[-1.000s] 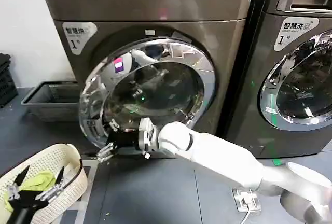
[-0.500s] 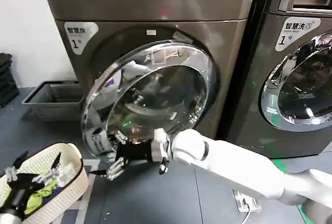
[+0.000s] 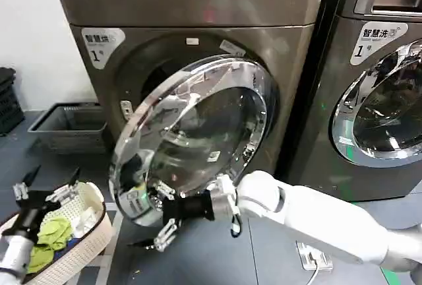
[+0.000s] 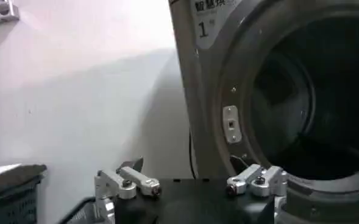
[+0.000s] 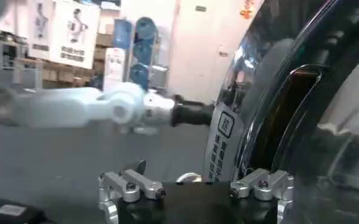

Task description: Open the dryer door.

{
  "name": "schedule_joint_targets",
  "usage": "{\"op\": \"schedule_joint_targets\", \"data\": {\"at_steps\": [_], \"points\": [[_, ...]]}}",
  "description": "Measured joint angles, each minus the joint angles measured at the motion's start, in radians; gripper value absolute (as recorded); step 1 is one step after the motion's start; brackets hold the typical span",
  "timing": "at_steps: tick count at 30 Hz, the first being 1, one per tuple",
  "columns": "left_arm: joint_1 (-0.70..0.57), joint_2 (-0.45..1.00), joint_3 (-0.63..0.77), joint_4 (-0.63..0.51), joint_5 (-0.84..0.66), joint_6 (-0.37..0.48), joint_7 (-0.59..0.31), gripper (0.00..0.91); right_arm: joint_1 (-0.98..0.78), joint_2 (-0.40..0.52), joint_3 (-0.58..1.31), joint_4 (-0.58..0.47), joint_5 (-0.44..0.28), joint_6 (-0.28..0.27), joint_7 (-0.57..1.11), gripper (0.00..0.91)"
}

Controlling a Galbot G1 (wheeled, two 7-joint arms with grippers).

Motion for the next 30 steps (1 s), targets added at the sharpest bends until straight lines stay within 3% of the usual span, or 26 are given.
{"op": "schedule_joint_targets", "data": {"at_steps": [16, 22, 30], "points": [[-0.162, 0.07, 0.194, 0.085, 0.012, -0.091, 0.145, 0.907, -0.079, -0.122, 0.077, 0.051, 0.007, 0.059, -0.177, 0.907], [-0.199, 0.117, 0.25, 0.096, 0.028, -0.138, 0.238, 0.907, -0.118, -0.157, 0.12, 0.058, 0.005, 0.073, -0.234, 0.907], [-0.24, 0.185, 0.34, 0.104, 0.07, -0.183, 0.336, 0.907, -0.254, -0.237, 0.278, 0.094, -0.022, 0.103, -0.264, 0.907]]}}
